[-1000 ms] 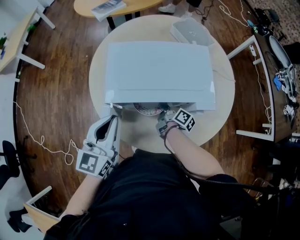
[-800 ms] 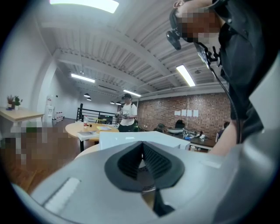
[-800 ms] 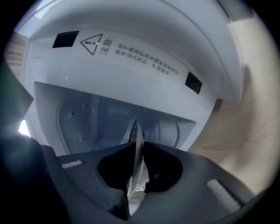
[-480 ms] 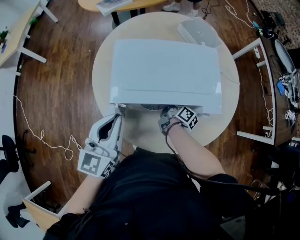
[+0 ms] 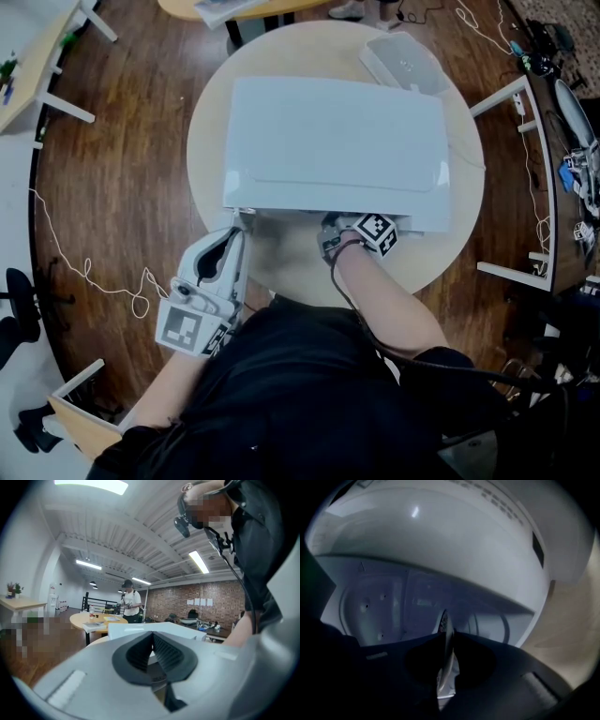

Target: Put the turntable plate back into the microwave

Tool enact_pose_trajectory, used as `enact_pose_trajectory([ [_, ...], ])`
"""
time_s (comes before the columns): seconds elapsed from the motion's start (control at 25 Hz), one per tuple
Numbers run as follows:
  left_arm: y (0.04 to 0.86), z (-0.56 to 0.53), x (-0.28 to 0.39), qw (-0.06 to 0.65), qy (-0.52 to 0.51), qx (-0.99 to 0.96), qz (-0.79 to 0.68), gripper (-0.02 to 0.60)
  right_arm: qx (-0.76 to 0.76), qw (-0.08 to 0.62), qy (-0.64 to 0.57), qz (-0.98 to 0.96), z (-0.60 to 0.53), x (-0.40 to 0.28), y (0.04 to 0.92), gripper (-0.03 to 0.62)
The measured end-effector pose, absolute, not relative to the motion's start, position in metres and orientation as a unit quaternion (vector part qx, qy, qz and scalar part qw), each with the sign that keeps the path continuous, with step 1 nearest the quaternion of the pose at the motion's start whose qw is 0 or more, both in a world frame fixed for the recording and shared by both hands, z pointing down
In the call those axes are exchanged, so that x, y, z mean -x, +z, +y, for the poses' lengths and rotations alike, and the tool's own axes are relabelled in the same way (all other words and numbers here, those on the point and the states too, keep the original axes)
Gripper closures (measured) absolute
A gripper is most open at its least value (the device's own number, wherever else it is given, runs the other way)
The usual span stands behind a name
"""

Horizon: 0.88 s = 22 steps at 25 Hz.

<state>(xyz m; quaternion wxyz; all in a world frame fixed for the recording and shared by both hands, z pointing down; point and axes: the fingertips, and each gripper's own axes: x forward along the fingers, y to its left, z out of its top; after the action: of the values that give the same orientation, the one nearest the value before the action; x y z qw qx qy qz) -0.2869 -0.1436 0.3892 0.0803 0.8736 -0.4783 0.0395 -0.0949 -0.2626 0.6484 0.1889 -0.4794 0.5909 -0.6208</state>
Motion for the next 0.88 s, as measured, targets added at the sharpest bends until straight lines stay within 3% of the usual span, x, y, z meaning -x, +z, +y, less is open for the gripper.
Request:
enact_pose_trajectory([
  [0.88,0.388,-0.147,0.293,0.082,0.04,-0.868,-0.489,0.575,0.527,0.228,-0.595,0.562,-0.29,0.099,0.649,0.568],
])
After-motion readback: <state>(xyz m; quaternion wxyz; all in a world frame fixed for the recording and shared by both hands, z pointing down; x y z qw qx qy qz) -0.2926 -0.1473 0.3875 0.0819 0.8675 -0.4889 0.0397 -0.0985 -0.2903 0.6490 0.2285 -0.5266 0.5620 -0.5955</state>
